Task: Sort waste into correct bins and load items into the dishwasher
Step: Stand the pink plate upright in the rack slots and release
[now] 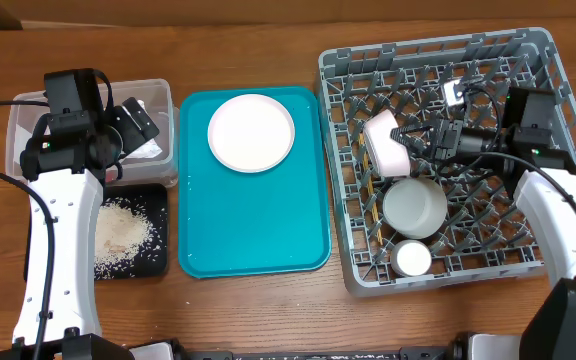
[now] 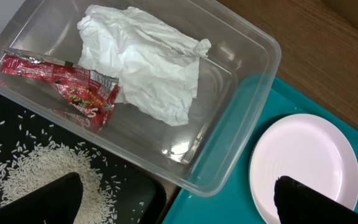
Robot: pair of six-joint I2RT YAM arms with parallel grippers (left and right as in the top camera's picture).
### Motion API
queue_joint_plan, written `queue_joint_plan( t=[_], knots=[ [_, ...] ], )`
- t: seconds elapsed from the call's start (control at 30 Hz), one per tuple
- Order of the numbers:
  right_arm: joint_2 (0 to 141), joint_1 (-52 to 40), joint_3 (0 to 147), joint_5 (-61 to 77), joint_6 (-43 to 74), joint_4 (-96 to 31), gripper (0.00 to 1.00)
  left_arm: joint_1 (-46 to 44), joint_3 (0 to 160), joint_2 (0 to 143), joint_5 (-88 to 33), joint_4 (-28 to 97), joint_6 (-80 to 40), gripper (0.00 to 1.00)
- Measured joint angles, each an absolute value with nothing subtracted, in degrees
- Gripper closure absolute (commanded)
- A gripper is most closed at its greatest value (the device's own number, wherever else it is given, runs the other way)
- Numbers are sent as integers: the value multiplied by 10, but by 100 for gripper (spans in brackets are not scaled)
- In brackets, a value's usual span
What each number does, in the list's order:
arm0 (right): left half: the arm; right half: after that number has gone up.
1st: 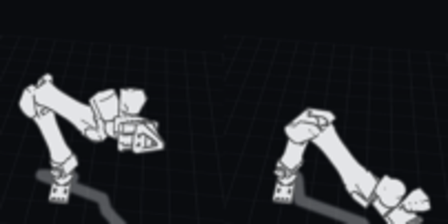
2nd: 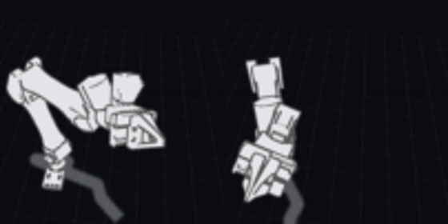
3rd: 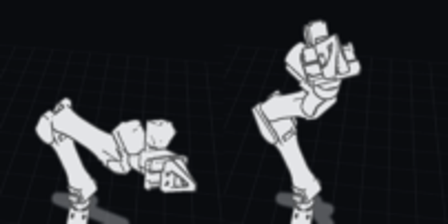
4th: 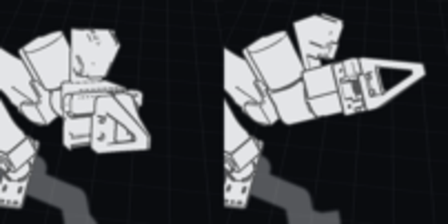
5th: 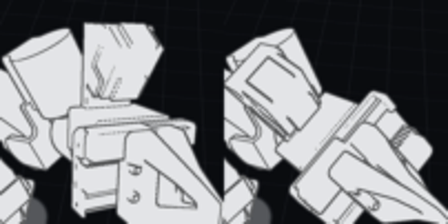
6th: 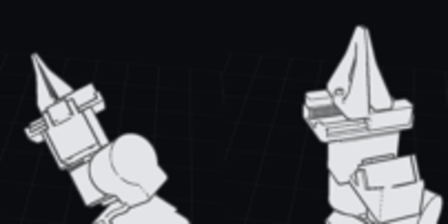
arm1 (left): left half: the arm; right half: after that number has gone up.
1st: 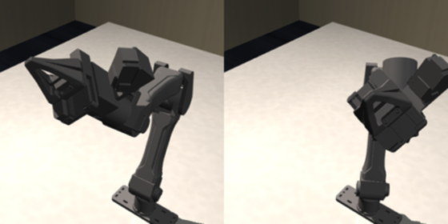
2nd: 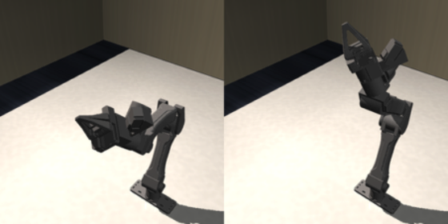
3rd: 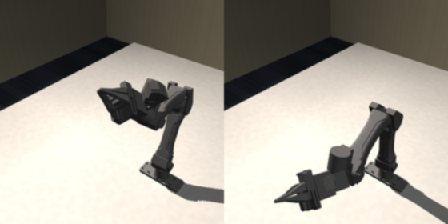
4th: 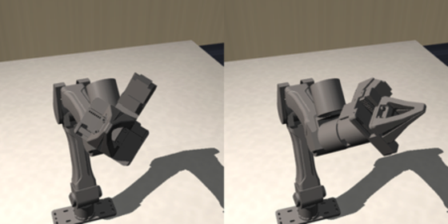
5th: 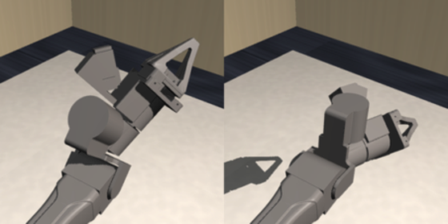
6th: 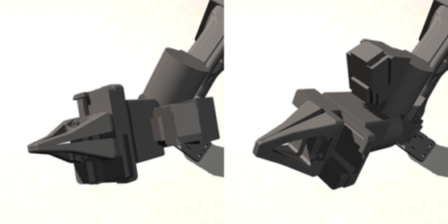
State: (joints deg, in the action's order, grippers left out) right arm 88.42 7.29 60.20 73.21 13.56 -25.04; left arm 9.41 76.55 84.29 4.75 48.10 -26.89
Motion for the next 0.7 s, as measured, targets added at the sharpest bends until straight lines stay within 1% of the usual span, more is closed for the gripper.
queue_joint_plan(
  t=[0.4, 0.7],
  knots=[
    [926, 70, 602, 725, 143, -245, 96, 94, 766, 843, 48, 481, -269, 0],
    [943, 67, 602, 702, 215, -218, 96, 94, 766, 843, 48, 481, -269, 0]
  ],
)
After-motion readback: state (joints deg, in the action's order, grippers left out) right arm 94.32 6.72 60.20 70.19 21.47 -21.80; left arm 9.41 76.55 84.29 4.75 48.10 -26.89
